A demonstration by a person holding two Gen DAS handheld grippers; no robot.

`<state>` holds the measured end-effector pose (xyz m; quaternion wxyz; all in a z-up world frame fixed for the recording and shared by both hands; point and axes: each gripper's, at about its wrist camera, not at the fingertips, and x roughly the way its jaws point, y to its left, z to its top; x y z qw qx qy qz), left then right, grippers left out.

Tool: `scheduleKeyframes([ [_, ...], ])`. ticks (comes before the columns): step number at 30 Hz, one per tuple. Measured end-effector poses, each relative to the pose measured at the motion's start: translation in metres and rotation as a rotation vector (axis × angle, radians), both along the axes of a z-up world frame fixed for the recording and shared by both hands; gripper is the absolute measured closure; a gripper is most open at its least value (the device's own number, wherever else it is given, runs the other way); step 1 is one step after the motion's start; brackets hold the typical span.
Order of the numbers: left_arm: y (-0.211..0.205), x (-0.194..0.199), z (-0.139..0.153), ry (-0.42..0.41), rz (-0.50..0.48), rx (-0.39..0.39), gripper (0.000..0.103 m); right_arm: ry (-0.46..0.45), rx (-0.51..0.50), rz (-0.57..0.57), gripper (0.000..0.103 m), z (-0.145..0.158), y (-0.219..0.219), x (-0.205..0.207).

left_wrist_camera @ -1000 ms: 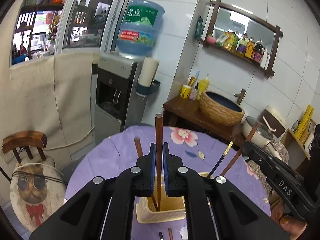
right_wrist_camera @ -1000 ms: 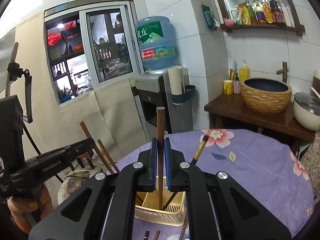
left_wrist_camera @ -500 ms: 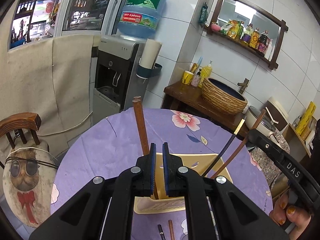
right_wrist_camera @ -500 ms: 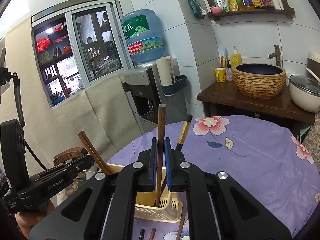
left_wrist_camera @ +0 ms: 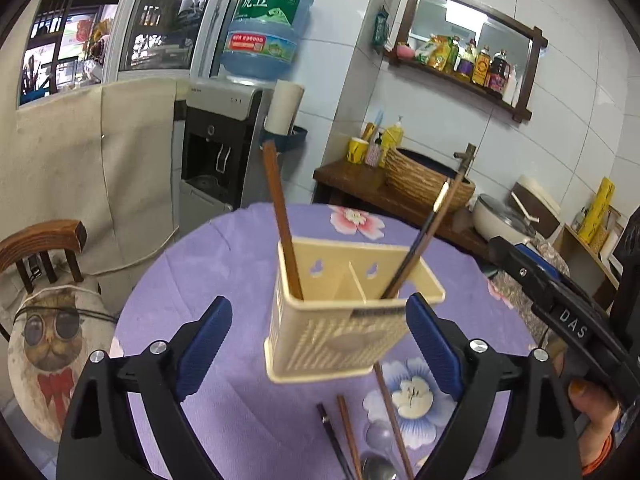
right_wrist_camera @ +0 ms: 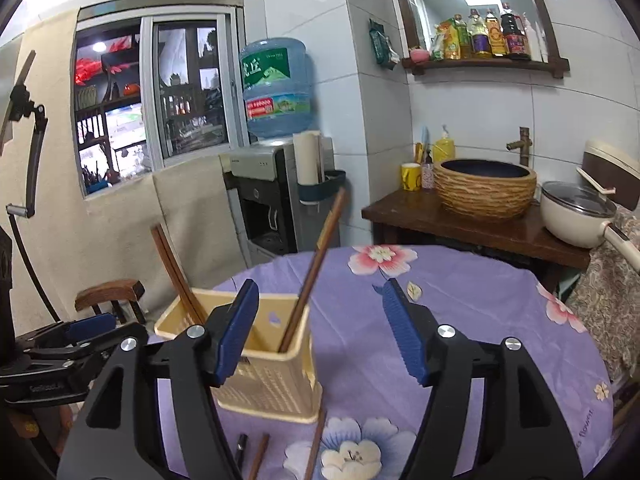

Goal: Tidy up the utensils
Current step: 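Move both open tools back down to the remaining utensils on the table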

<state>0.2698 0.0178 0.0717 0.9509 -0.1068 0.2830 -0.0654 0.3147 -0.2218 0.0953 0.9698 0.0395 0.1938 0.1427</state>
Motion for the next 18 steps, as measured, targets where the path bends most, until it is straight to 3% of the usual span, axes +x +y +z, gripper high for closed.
scheduleKeyframes([
  [5, -0.003, -0.018, -0.028, 0.065, -0.008, 0.039, 0.011, 0.093, -0.046, 0.005, 0.032, -0.028, -0.005, -0.012],
  [11, -0.013, -0.039, -0.071, 0.172, -0.045, 0.117, 0.012, 0.203, -0.087, -0.019, 0.032, -0.074, -0.011, -0.028],
  [13, -0.016, -0.048, -0.085, 0.209, -0.054, 0.124, 0.019, 0.234, -0.086, -0.022, 0.032, -0.086, -0.013, -0.031],
  [15, -0.019, -0.056, -0.096, 0.256, -0.083, 0.122, 0.037, 0.263, -0.078, -0.022, 0.032, -0.096, -0.016, -0.036],
  [18, -0.024, -0.069, -0.108, 0.302, -0.11, 0.118, 0.048, 0.285, -0.076, -0.025, 0.032, -0.104, -0.017, -0.041],
])
